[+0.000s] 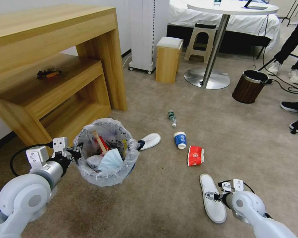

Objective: Pick up the trash bin and place the garbage on the floor into it.

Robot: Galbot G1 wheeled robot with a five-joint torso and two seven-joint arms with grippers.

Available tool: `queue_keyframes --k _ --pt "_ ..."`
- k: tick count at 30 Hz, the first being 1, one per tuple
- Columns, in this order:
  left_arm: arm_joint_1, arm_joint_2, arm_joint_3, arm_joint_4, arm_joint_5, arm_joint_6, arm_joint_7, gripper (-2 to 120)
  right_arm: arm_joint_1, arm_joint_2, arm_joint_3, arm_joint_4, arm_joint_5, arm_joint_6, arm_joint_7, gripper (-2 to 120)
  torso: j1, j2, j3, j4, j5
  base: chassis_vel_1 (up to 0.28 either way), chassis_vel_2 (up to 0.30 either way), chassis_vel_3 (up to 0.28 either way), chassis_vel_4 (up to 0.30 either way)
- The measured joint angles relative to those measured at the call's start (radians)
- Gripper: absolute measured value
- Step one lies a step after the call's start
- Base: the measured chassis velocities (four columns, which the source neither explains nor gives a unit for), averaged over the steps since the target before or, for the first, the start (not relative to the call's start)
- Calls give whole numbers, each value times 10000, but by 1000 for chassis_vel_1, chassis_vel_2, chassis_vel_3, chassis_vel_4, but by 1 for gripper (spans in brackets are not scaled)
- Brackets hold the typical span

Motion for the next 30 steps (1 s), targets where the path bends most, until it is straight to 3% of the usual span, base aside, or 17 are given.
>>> queue_keyframes --k 7,9,11,14,22,25,30 --pt "10 1 0 -10 26 -2 0 0 54 115 -210 -432 -558 60 -378 89 0 0 0 0 0 0 0 0 0" --pt "11 25 1 -10 29 -5 0 0 73 158 -231 -450 -653 112 -446 78 0 0 0 0 0 0 0 0 0" --pt "11 39 1 -10 31 -6 0 0 74 167 -241 -449 -695 146 -474 74 0 0 0 0 0 0 0 0 0" --pt "3 58 1 -10 32 -10 10 0 55 171 -253 -389 -823 245 -592 57 0 0 0 0 0 0 0 0 0" --pt "-10 46 25 12 45 -17 30 0 55 196 -284 -470 -1042 415 -718 34 1 0 0 0 0 0 0 0 0" --pt "-6 60 26 17 47 -20 33 0 56 209 -293 -532 -1168 517 -771 18 0 -1 0 0 0 0 0 0 0" --pt "-3 81 29 17 47 -20 37 0 58 213 -298 -559 -1240 573 -797 7 0 0 0 0 0 0 0 0 0"
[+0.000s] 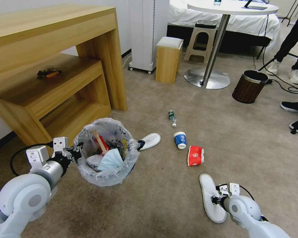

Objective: Pick up the trash bin and place the garbage on the floor into it.

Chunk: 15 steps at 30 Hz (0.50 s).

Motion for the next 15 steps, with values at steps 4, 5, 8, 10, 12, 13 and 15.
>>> queue_keyframes --k 4,5,8,10,12,13,15 --pt "-18 12 25 0 0 -1 1 0 6 -6 -5 -64 -109 76 -27 4 1 0 0 0 0 0 0 0 0" --pt "-19 13 31 0 0 -1 1 0 11 -6 -6 -89 -130 89 -27 4 0 0 0 0 0 0 0 0 0" --pt "-26 17 36 13 0 0 1 0 36 -15 -9 -179 -185 133 -33 4 0 0 0 0 0 0 0 0 0" --pt "-35 33 36 29 0 -1 1 0 56 -24 -19 -224 -225 143 -47 4 1 0 0 0 0 0 0 0 0" --pt "-40 37 36 36 0 -2 1 0 73 -25 -27 -249 -253 148 -59 4 0 0 0 0 0 0 0 0 0" --pt "-44 38 38 40 0 -3 2 0 83 -26 -32 -261 -270 154 -66 3 0 0 0 0 0 0 0 0 0" --pt "-53 38 48 50 -2 -4 5 0 104 -25 -49 -296 -328 192 -84 2 0 0 0 1 0 0 0 0 0"
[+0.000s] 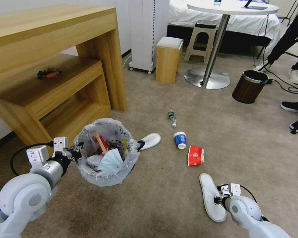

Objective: Pick up the trash bin and place the garbage on the floor into it.

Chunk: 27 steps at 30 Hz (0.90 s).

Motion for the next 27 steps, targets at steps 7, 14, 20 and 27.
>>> queue_keyframes --k 7,14,20,27 --pt "-47 -7 87 83 10 -5 12 0 -52 -18 114 249 -791 1074 -719 0 0 -1 0 -1 1 0 0 0 0" --pt "-67 -20 155 93 46 -10 14 0 -126 -200 557 1269 -1155 2612 -1801 0 0 0 0 0 0 0 0 0 0" --pt "-33 -28 199 83 98 -9 16 0 -123 -434 919 2746 -1217 4089 -2809 0 1 0 1 -1 0 0 0 0 0" --pt "16 -25 170 49 122 -10 17 0 80 -512 1063 3570 -1249 5107 -3551 0 0 0 0 0 0 0 0 0 0"
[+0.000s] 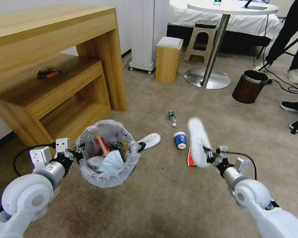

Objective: Pick up the trash bin and place the garbage on the floor into it.

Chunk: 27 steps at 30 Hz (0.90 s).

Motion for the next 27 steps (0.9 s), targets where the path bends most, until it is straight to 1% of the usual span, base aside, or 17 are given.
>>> queue_keyframes --k 1,4,7,8,9,12,13,15,16,17,19,20,21,22,23,26,27 --pt "0 0 0 0 0 0 0 0 0 0 0 0 0 0 0 0 0 0 0 0 0 0 0 0 0" --pt "17 5 -41 -1 33 0 0 0 201 -12 80 354 6 602 -348 0 0 0 0 0 -1 0 0 0 0" --pt "12 6 -51 -2 36 0 -2 0 313 -12 118 417 2 929 -519 0 0 0 0 0 0 0 0 0 0" --pt "7 10 -53 -20 36 0 -6 0 433 -12 149 420 -30 1245 -638 0 0 -1 0 0 -1 0 0 0 0" --pt "7 10 -53 -20 36 0 -6 0 433 -12 149 420 -30 1245 -638 0 0 -1 0 0 -1 0 0 0 0" --pt "12 15 -44 -98 30 0 -8 0 794 23 154 272 -77 1853 -700 0 0 0 1 -1 1 0 0 0 0" --pt "12 15 -44 -98 30 0 -8 0 794 23 154 272 -77 1853 -700 0 0 0 1 -1 1 0 0 0 0" --pt "19 13 -11 -105 29 0 -11 0 1001 47 148 169 -63 2123 -744 0 0 0 0 -1 1 0 0 0 0" --pt "23 0 29 -105 32 2 -13 0 1238 74 119 68 20 2443 -873 0 0 0 0 -1 1 0 0 0 0" --pt "23 0 29 -105 32 2 -13 0 1238 74 119 68 20 2443 -873 0 0 0 0 -1 1 0 0 0 0" --pt "37 -17 92 -104 51 26 -9 0 1591 110 48 -41 311 3017 -1507 0 0 -1 0 0 1 0 0 0 0" --pt "39 -24 113 -99 56 43 2 0 1679 118 19 -61 420 3165 -1769 0 0 0 1 0 1 0 0 0 0" --pt "39 -24 113 -99 56 43 2 0 1679 118 19 -61 420 3165 -1769 0 0 0 1 0 1 0 0 0 0" --pt "36 -30 156 -88 59 100 67 0 1886 138 -69 -100 673 3521 -2361 0 0 -1 0 0 0 0 0 0 0" --pt "36 -30 156 -88 59 100 67 0 1886 138 -69 -100 673 3521 -2361 0 0 -1 0 0 0 0 0 0 0" --pt "-28 47 271 -102 -32 274 173 0 2335 180 -366 -218 1109 4117 -3562 0 0 0 0 0 -1 0 0 0 0" --pt "-28 47 271 -102 -32 274 173 0 2335 180 -366 -218 1109 4117 -3562 0 0 0 0 0 -1 0 0 0 0"
